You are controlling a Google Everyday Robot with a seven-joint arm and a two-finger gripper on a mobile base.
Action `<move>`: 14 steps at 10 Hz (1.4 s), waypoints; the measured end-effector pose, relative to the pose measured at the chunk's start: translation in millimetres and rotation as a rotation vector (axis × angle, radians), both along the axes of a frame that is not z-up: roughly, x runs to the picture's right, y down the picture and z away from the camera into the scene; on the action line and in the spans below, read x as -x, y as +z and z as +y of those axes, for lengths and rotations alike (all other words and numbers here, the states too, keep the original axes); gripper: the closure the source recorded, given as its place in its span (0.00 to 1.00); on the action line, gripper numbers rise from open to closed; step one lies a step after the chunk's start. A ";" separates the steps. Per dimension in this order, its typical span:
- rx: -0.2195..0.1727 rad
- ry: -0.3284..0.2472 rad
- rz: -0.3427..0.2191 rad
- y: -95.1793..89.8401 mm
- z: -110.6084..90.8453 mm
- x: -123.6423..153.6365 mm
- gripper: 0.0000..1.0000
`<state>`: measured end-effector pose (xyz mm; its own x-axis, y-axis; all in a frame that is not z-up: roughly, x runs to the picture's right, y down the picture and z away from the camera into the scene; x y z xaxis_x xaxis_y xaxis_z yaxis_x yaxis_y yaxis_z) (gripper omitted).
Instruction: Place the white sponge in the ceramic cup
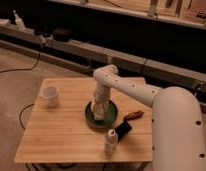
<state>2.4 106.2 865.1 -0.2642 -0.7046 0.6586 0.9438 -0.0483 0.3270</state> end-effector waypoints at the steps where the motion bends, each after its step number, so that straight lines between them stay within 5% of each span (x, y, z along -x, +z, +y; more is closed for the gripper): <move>1: -0.013 0.022 -0.021 -9.4 -10.7 0.1 0.66; 3: -0.032 0.063 -0.064 -27.9 -30.6 1.2 0.66; 6: -0.133 0.107 -0.112 -48.4 -89.6 16.1 0.66; 10: -0.279 0.073 -0.189 -60.9 -178.7 114.8 0.66; 12: -0.333 0.020 -0.215 -66.8 -197.8 161.1 0.66; 14: -0.352 -0.061 -0.238 -66.9 -193.4 208.4 0.66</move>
